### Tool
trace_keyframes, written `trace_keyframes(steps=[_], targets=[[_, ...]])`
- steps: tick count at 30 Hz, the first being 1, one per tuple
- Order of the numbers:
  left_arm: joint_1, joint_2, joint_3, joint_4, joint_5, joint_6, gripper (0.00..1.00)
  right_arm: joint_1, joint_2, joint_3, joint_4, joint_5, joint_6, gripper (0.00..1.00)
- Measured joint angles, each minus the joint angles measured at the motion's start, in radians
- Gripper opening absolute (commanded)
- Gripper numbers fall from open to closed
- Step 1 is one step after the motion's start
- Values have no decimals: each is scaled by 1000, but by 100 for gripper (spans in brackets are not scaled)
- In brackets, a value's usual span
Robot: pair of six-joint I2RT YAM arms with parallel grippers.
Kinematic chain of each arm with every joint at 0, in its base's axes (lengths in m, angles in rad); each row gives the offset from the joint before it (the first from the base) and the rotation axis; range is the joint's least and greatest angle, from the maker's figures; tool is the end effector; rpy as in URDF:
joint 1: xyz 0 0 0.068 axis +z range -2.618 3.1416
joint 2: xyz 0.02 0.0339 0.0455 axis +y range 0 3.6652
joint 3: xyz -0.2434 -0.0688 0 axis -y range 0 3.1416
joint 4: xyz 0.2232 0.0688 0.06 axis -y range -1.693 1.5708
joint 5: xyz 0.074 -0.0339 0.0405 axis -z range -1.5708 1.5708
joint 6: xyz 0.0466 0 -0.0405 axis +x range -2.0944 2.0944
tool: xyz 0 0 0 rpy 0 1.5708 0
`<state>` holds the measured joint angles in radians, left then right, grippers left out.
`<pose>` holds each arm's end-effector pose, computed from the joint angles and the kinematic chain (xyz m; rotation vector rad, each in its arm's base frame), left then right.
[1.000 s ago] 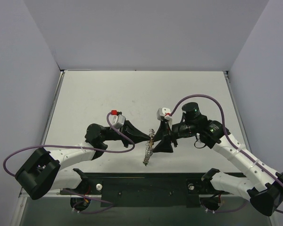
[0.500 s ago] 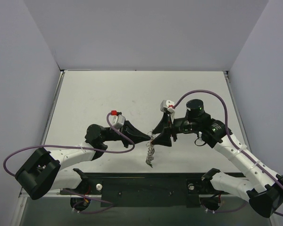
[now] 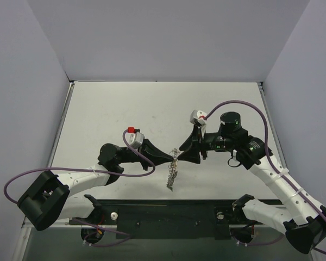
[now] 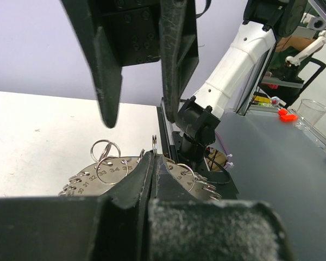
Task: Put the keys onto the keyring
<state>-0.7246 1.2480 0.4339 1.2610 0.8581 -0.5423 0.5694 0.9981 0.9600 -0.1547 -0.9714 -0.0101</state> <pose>0.1517 -0.1814 0.2684 0.9591 1.0947 -1.5410 0.1577 0.1466 0.3503 -1.1903 1.4136 1.2451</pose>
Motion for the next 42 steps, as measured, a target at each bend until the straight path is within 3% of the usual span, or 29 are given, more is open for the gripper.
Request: trace_keyframes(steps=[5,11,42], targets=[[4,0,-1,0,-20,-7,0,0,-23,26,-114,-28,-121,31],[8,0,-2,0,-35,-23,0,11,-28,26,-151,-47,-172,31],[17,2,-13,0,-51,-49,0,54,-4,-53,15,-19,-41,29]])
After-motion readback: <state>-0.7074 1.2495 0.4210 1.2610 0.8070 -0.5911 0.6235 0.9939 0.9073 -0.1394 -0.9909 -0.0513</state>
